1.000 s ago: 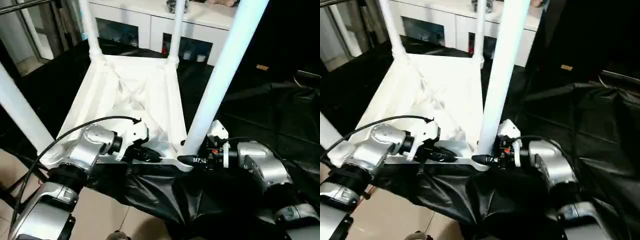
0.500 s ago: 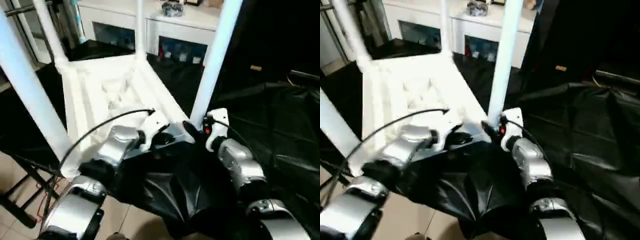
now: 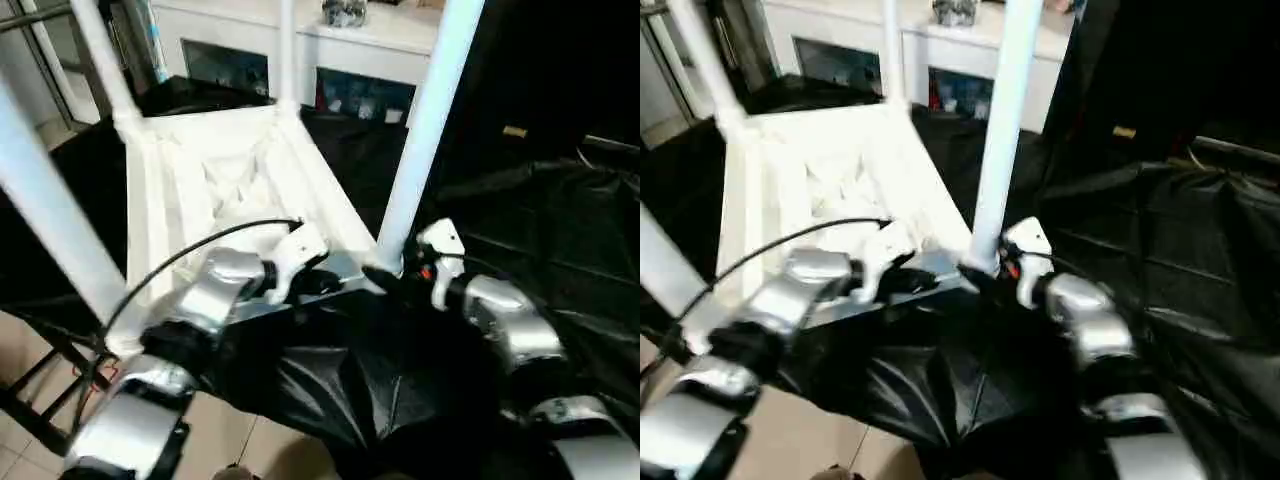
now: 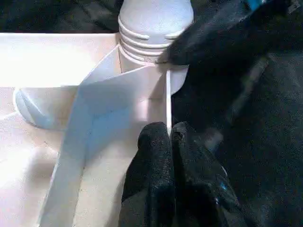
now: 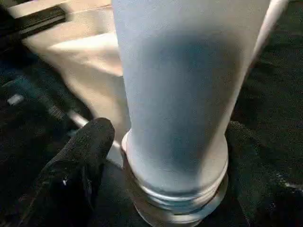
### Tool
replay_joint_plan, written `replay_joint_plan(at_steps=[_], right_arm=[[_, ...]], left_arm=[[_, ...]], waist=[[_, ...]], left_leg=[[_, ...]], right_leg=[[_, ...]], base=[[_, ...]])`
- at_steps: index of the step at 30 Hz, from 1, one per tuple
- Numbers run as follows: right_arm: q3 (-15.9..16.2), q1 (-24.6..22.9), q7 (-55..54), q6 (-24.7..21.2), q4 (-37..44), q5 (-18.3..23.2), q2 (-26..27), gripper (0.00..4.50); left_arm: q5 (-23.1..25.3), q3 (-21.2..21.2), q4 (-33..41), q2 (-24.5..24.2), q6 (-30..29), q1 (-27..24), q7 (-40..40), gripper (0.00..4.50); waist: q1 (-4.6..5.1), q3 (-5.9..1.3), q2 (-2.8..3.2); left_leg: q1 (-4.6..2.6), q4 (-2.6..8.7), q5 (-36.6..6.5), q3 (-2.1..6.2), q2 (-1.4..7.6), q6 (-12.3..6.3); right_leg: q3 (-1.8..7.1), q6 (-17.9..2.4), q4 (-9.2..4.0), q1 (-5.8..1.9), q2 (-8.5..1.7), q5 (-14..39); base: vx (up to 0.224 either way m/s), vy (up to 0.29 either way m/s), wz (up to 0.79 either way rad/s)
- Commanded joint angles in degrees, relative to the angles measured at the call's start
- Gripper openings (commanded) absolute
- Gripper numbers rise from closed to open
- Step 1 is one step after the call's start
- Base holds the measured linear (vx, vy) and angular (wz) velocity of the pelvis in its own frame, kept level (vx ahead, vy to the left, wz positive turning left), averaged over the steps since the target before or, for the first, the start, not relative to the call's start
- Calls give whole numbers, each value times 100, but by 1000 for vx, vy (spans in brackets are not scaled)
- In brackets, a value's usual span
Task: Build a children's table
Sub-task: Rotate leg to tighten
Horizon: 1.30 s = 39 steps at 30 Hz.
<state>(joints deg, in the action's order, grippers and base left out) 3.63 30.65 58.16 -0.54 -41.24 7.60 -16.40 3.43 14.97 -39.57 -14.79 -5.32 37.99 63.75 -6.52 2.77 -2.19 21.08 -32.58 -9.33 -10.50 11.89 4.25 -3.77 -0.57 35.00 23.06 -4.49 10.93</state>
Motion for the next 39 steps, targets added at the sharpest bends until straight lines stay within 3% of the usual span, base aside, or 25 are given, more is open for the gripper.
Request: replay_joint_plan(at_steps=[1,4,7,13,20,24,25,28,29,31,33,35,36,39], right_arm=[[447,-47,833,-5,263,121,8,377],[548,-49,1047,73,259,21,-111,377],[598,-52,1341,-35,330,26,-174,342],[698,-109,1647,-269,517,131,-207,297],[655,-207,1557,-396,578,217,-115,266],[483,-203,616,-316,304,20,168,262],[369,-104,-226,-281,-12,-159,360,261],[218,-10,-976,-323,-268,-225,563,261],[55,60,-1541,-357,-436,-206,742,261],[-114,153,-2220,-456,-616,-215,932,261],[-143,227,-2697,-432,-782,-317,1094,261],[-93,251,-2949,-331,-848,-438,1220,261],[-83,256,-2971,-313,-856,-453,1231,296],[-50,290,-2798,-285,-865,-402,1284,296]], left_arm=[[-160,227,144,16,168,-103,461,0],[-187,274,233,-147,159,-148,765,0],[-166,298,254,-349,218,-162,1049,0],[-140,321,199,-502,315,-131,1247,0],[-164,250,187,-413,220,-125,1020,0],[-78,106,-17,-132,81,12,281,0],[-13,59,-132,26,-28,104,-105,0],[29,-1,-250,209,-144,206,-491,0],[55,-51,-331,381,-222,280,-821,0],[79,-63,-391,575,-314,339,-1106,0],[108,-37,-409,768,-388,357,-1324,0],[136,-1,-400,908,-406,350,-1453,0],[139,3,-400,920,-405,349,-1463,0],[159,24,-371,985,-390,319,-1461,0]], waist=[[-25,-356,-10],[-51,-340,-14],[-42,-332,-8],[-55,-349,-21],[-86,-348,-19],[-88,-322,-14],[-74,-308,-14],[14,-277,-18],[34,-283,-9],[55,-281,-15],[62,-288,12],[85,-289,0],[86,-294,-4],[81,-301,7]], left_leg=[[-54,309,-1028,10,170,-422],[-73,330,-1227,14,188,-315],[-78,351,-1366,23,190,-216],[-76,333,-1168,18,184,-224],[-85,330,-1187,13,183,-206],[-106,360,-1413,28,174,-69],[-120,380,-1566,42,171,11],[-140,419,-2019,93,146,187],[-152,414,-2025,97,153,192],[-155,414,-2046,98,148,197],[-145,415,-2012,99,142,156],[-157,414,-2027,88,142,175],[-154,411,-2013,84,139,159],[-135,411,-1942,76,139,83]], right_leg=[[233,-1385,-354,-309,-361,457],[236,-1364,-382,-292,-379,842],[243,-1275,-400,-283,-380,1081],[244,-1350,-356,-286,-375,737],[245,-1356,-363,-285,-380,765],[252,-1259,-414,-259,-398,1202],[254,-1169,-453,-247,-411,1539],[236,-880,-547,-240,-429,2489],[247,-826,-567,-221,-442,2570],[248,-794,-586,-208,-433,2611],[251,-794,-586,-210,-422,2492],[251,-833,-580,-191,-404,2346],[254,-842,-577,-196,-406,2308],[260,-890,-554,-216,-388,2019]], base=[[0,0,0],[0,0,0],[0,0,0],[0,0,0],[0,0,0],[0,0,0],[0,0,0],[0,0,0],[0,0,0],[0,0,0],[0,0,0],[0,0,0],[0,0,0],[0,0,0]])
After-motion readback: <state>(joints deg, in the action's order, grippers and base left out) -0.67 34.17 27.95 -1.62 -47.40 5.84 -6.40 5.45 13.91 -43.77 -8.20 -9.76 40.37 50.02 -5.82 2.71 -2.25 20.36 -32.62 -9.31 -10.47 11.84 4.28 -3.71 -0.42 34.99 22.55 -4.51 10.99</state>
